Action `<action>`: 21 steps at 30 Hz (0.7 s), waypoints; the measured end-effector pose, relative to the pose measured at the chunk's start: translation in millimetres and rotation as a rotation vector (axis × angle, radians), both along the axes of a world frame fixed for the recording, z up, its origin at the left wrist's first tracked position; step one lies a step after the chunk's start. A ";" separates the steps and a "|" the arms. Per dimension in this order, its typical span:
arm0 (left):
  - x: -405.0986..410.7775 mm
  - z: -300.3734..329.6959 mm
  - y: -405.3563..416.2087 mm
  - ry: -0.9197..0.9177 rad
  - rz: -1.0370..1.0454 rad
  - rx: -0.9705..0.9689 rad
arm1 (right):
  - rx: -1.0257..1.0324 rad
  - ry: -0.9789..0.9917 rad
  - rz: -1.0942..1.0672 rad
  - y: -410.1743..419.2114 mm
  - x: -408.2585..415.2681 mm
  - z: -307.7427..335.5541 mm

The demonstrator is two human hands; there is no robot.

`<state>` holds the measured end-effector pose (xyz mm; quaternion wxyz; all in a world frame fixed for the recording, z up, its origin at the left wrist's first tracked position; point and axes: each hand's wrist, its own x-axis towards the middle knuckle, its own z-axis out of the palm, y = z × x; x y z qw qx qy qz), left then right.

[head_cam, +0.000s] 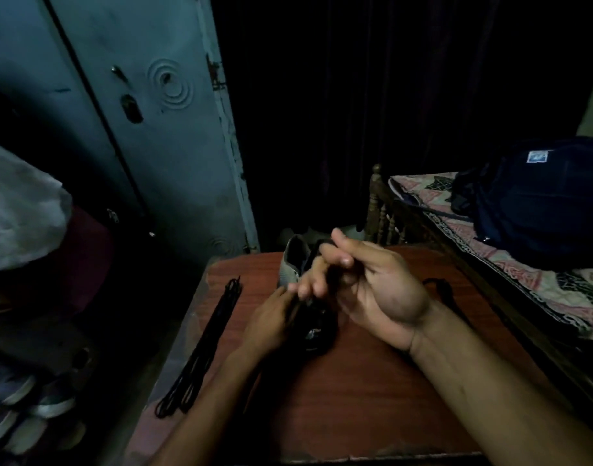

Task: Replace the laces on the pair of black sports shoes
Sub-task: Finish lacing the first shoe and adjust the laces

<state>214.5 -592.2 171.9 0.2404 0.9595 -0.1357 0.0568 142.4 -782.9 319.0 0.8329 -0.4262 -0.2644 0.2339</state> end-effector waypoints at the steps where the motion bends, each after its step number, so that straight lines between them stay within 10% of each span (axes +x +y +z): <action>1: 2.0 -0.3 -1.4 -0.005 0.014 0.014 | 0.050 -0.001 -0.030 1.7 0.2 4.8; 14: 11.6 3.9 -10.9 0.021 0.101 0.175 | 0.380 -0.004 -0.243 16.0 -8.7 49.5; 21: 16.8 1.7 -11.5 0.008 0.109 0.181 | 0.346 -0.211 -0.749 2.9 7.1 61.9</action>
